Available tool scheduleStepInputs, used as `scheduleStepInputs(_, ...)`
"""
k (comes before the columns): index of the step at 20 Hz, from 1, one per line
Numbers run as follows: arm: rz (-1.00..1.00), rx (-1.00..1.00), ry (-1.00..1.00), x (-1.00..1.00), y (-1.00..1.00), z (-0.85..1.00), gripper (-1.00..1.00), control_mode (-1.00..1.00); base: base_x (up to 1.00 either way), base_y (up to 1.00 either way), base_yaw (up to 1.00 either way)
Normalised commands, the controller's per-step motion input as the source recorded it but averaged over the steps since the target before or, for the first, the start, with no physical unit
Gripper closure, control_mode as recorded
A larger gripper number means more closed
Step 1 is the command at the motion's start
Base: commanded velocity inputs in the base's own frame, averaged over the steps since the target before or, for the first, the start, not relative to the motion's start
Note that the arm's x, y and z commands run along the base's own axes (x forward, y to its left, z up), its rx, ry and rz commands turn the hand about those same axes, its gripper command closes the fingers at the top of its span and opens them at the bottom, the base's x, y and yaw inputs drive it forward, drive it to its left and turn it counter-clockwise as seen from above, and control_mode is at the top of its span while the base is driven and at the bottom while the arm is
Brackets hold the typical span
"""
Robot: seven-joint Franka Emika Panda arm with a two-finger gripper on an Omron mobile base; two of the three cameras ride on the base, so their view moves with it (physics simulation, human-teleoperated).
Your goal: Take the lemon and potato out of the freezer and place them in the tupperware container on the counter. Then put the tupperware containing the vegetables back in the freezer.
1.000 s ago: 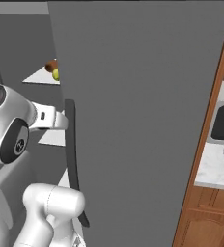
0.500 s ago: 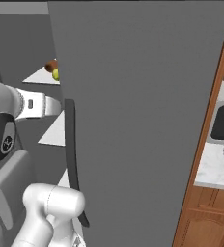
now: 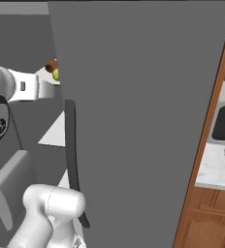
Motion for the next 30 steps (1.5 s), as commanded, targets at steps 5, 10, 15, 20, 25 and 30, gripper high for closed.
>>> scheduleStepInputs(5,0.0,0.0,0.01,0.26,0.29,0.13,-1.0,-1.0,0.0,0.0,0.0)
scheduleStepInputs(10,0.0,0.0,0.07,0.59,0.16,0.02,-1.0,-1.0,0.0,0.0,0.0)
scheduleStepInputs(15,0.0,0.0,0.05,0.7,0.03,0.0,-1.0,-1.0,0.0,0.0,0.0)
scheduleStepInputs(20,0.0,0.0,0.02,0.65,0.05,-0.12,-1.0,-1.0,0.0,0.0,0.0)
scheduleStepInputs(25,0.0,0.0,0.0,0.44,0.2,-0.18,-1.0,-1.0,0.0,0.0,0.0)
scheduleStepInputs(30,0.0,0.0,0.0,0.36,0.15,-0.18,-1.0,-1.0,0.0,0.0,0.0)
